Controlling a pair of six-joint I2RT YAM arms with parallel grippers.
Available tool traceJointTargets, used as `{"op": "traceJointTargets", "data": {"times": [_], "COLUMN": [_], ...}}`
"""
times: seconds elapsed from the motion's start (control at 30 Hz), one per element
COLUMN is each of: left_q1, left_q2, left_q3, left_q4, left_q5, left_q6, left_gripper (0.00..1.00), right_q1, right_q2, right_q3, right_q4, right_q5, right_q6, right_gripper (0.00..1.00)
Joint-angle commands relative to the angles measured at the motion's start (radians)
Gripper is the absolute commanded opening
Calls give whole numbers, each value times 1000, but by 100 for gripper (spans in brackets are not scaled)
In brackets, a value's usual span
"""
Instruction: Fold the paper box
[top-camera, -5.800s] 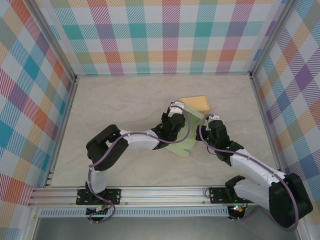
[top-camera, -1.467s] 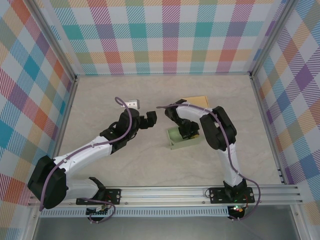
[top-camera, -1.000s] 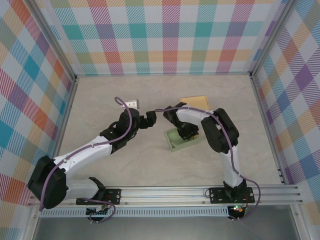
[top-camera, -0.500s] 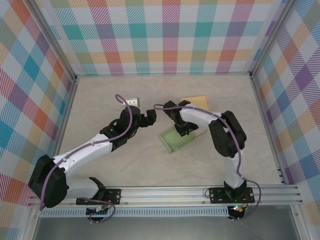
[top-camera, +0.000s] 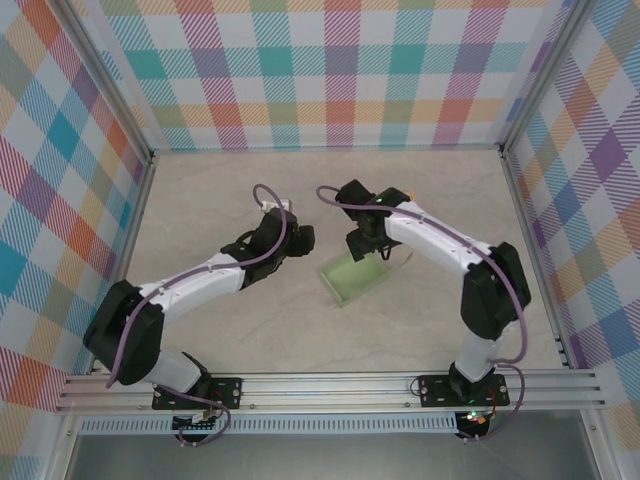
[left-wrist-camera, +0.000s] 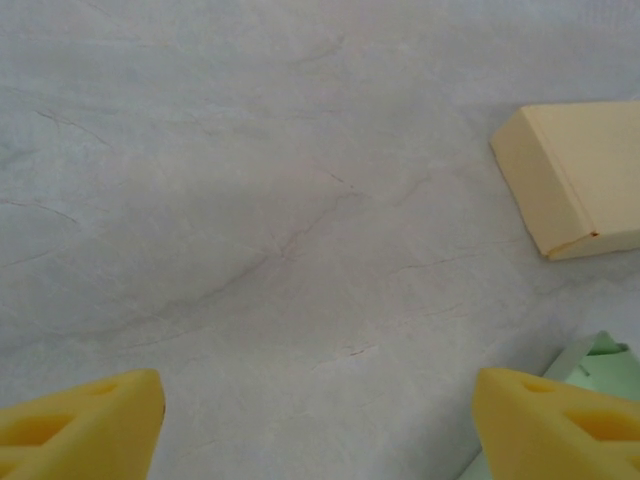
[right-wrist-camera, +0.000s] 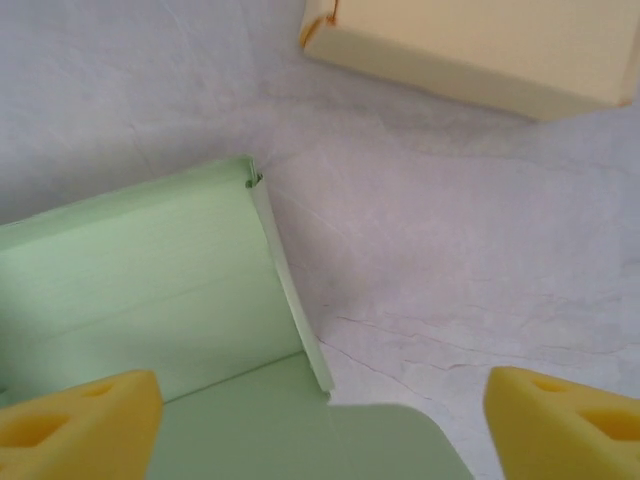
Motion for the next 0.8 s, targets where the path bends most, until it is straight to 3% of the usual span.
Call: {"op": "traceJointTargets", "data": {"times": [0.0, 0.1, 0.27, 0.37, 0.53, 0.63, 0.77], "left_q1": [11, 11, 11, 11, 11, 11, 10], "left_q2": [83, 178, 297, 329, 369, 389, 389], "left_q3": [52, 107, 190, 210, 220, 212, 172], "left_q4": [-25, -36, -51, -46, -64, -75, -57], "left_q5": [21, 29, 81, 118, 160, 184, 235], "left_q6": [32, 61, 86, 81, 77, 68, 42], "left_gripper": [72, 61, 50, 49, 43, 39, 32], "right_q1": [5, -7, -43, -54, -67, -74, -100], "right_q2": [-159, -291, -533, -670, -841, -926, -998], "right_q3": [40, -3, -166, -316, -603, -824, -1085], "right_q4": [-39, -52, -78, -64, 32, 252, 593], "right_q5": [10, 41, 57, 12, -137, -297, -407], "right_q6": [57, 129, 311, 404, 563, 646, 769], "right_gripper": [92, 100, 100, 100, 84, 72, 45]}}
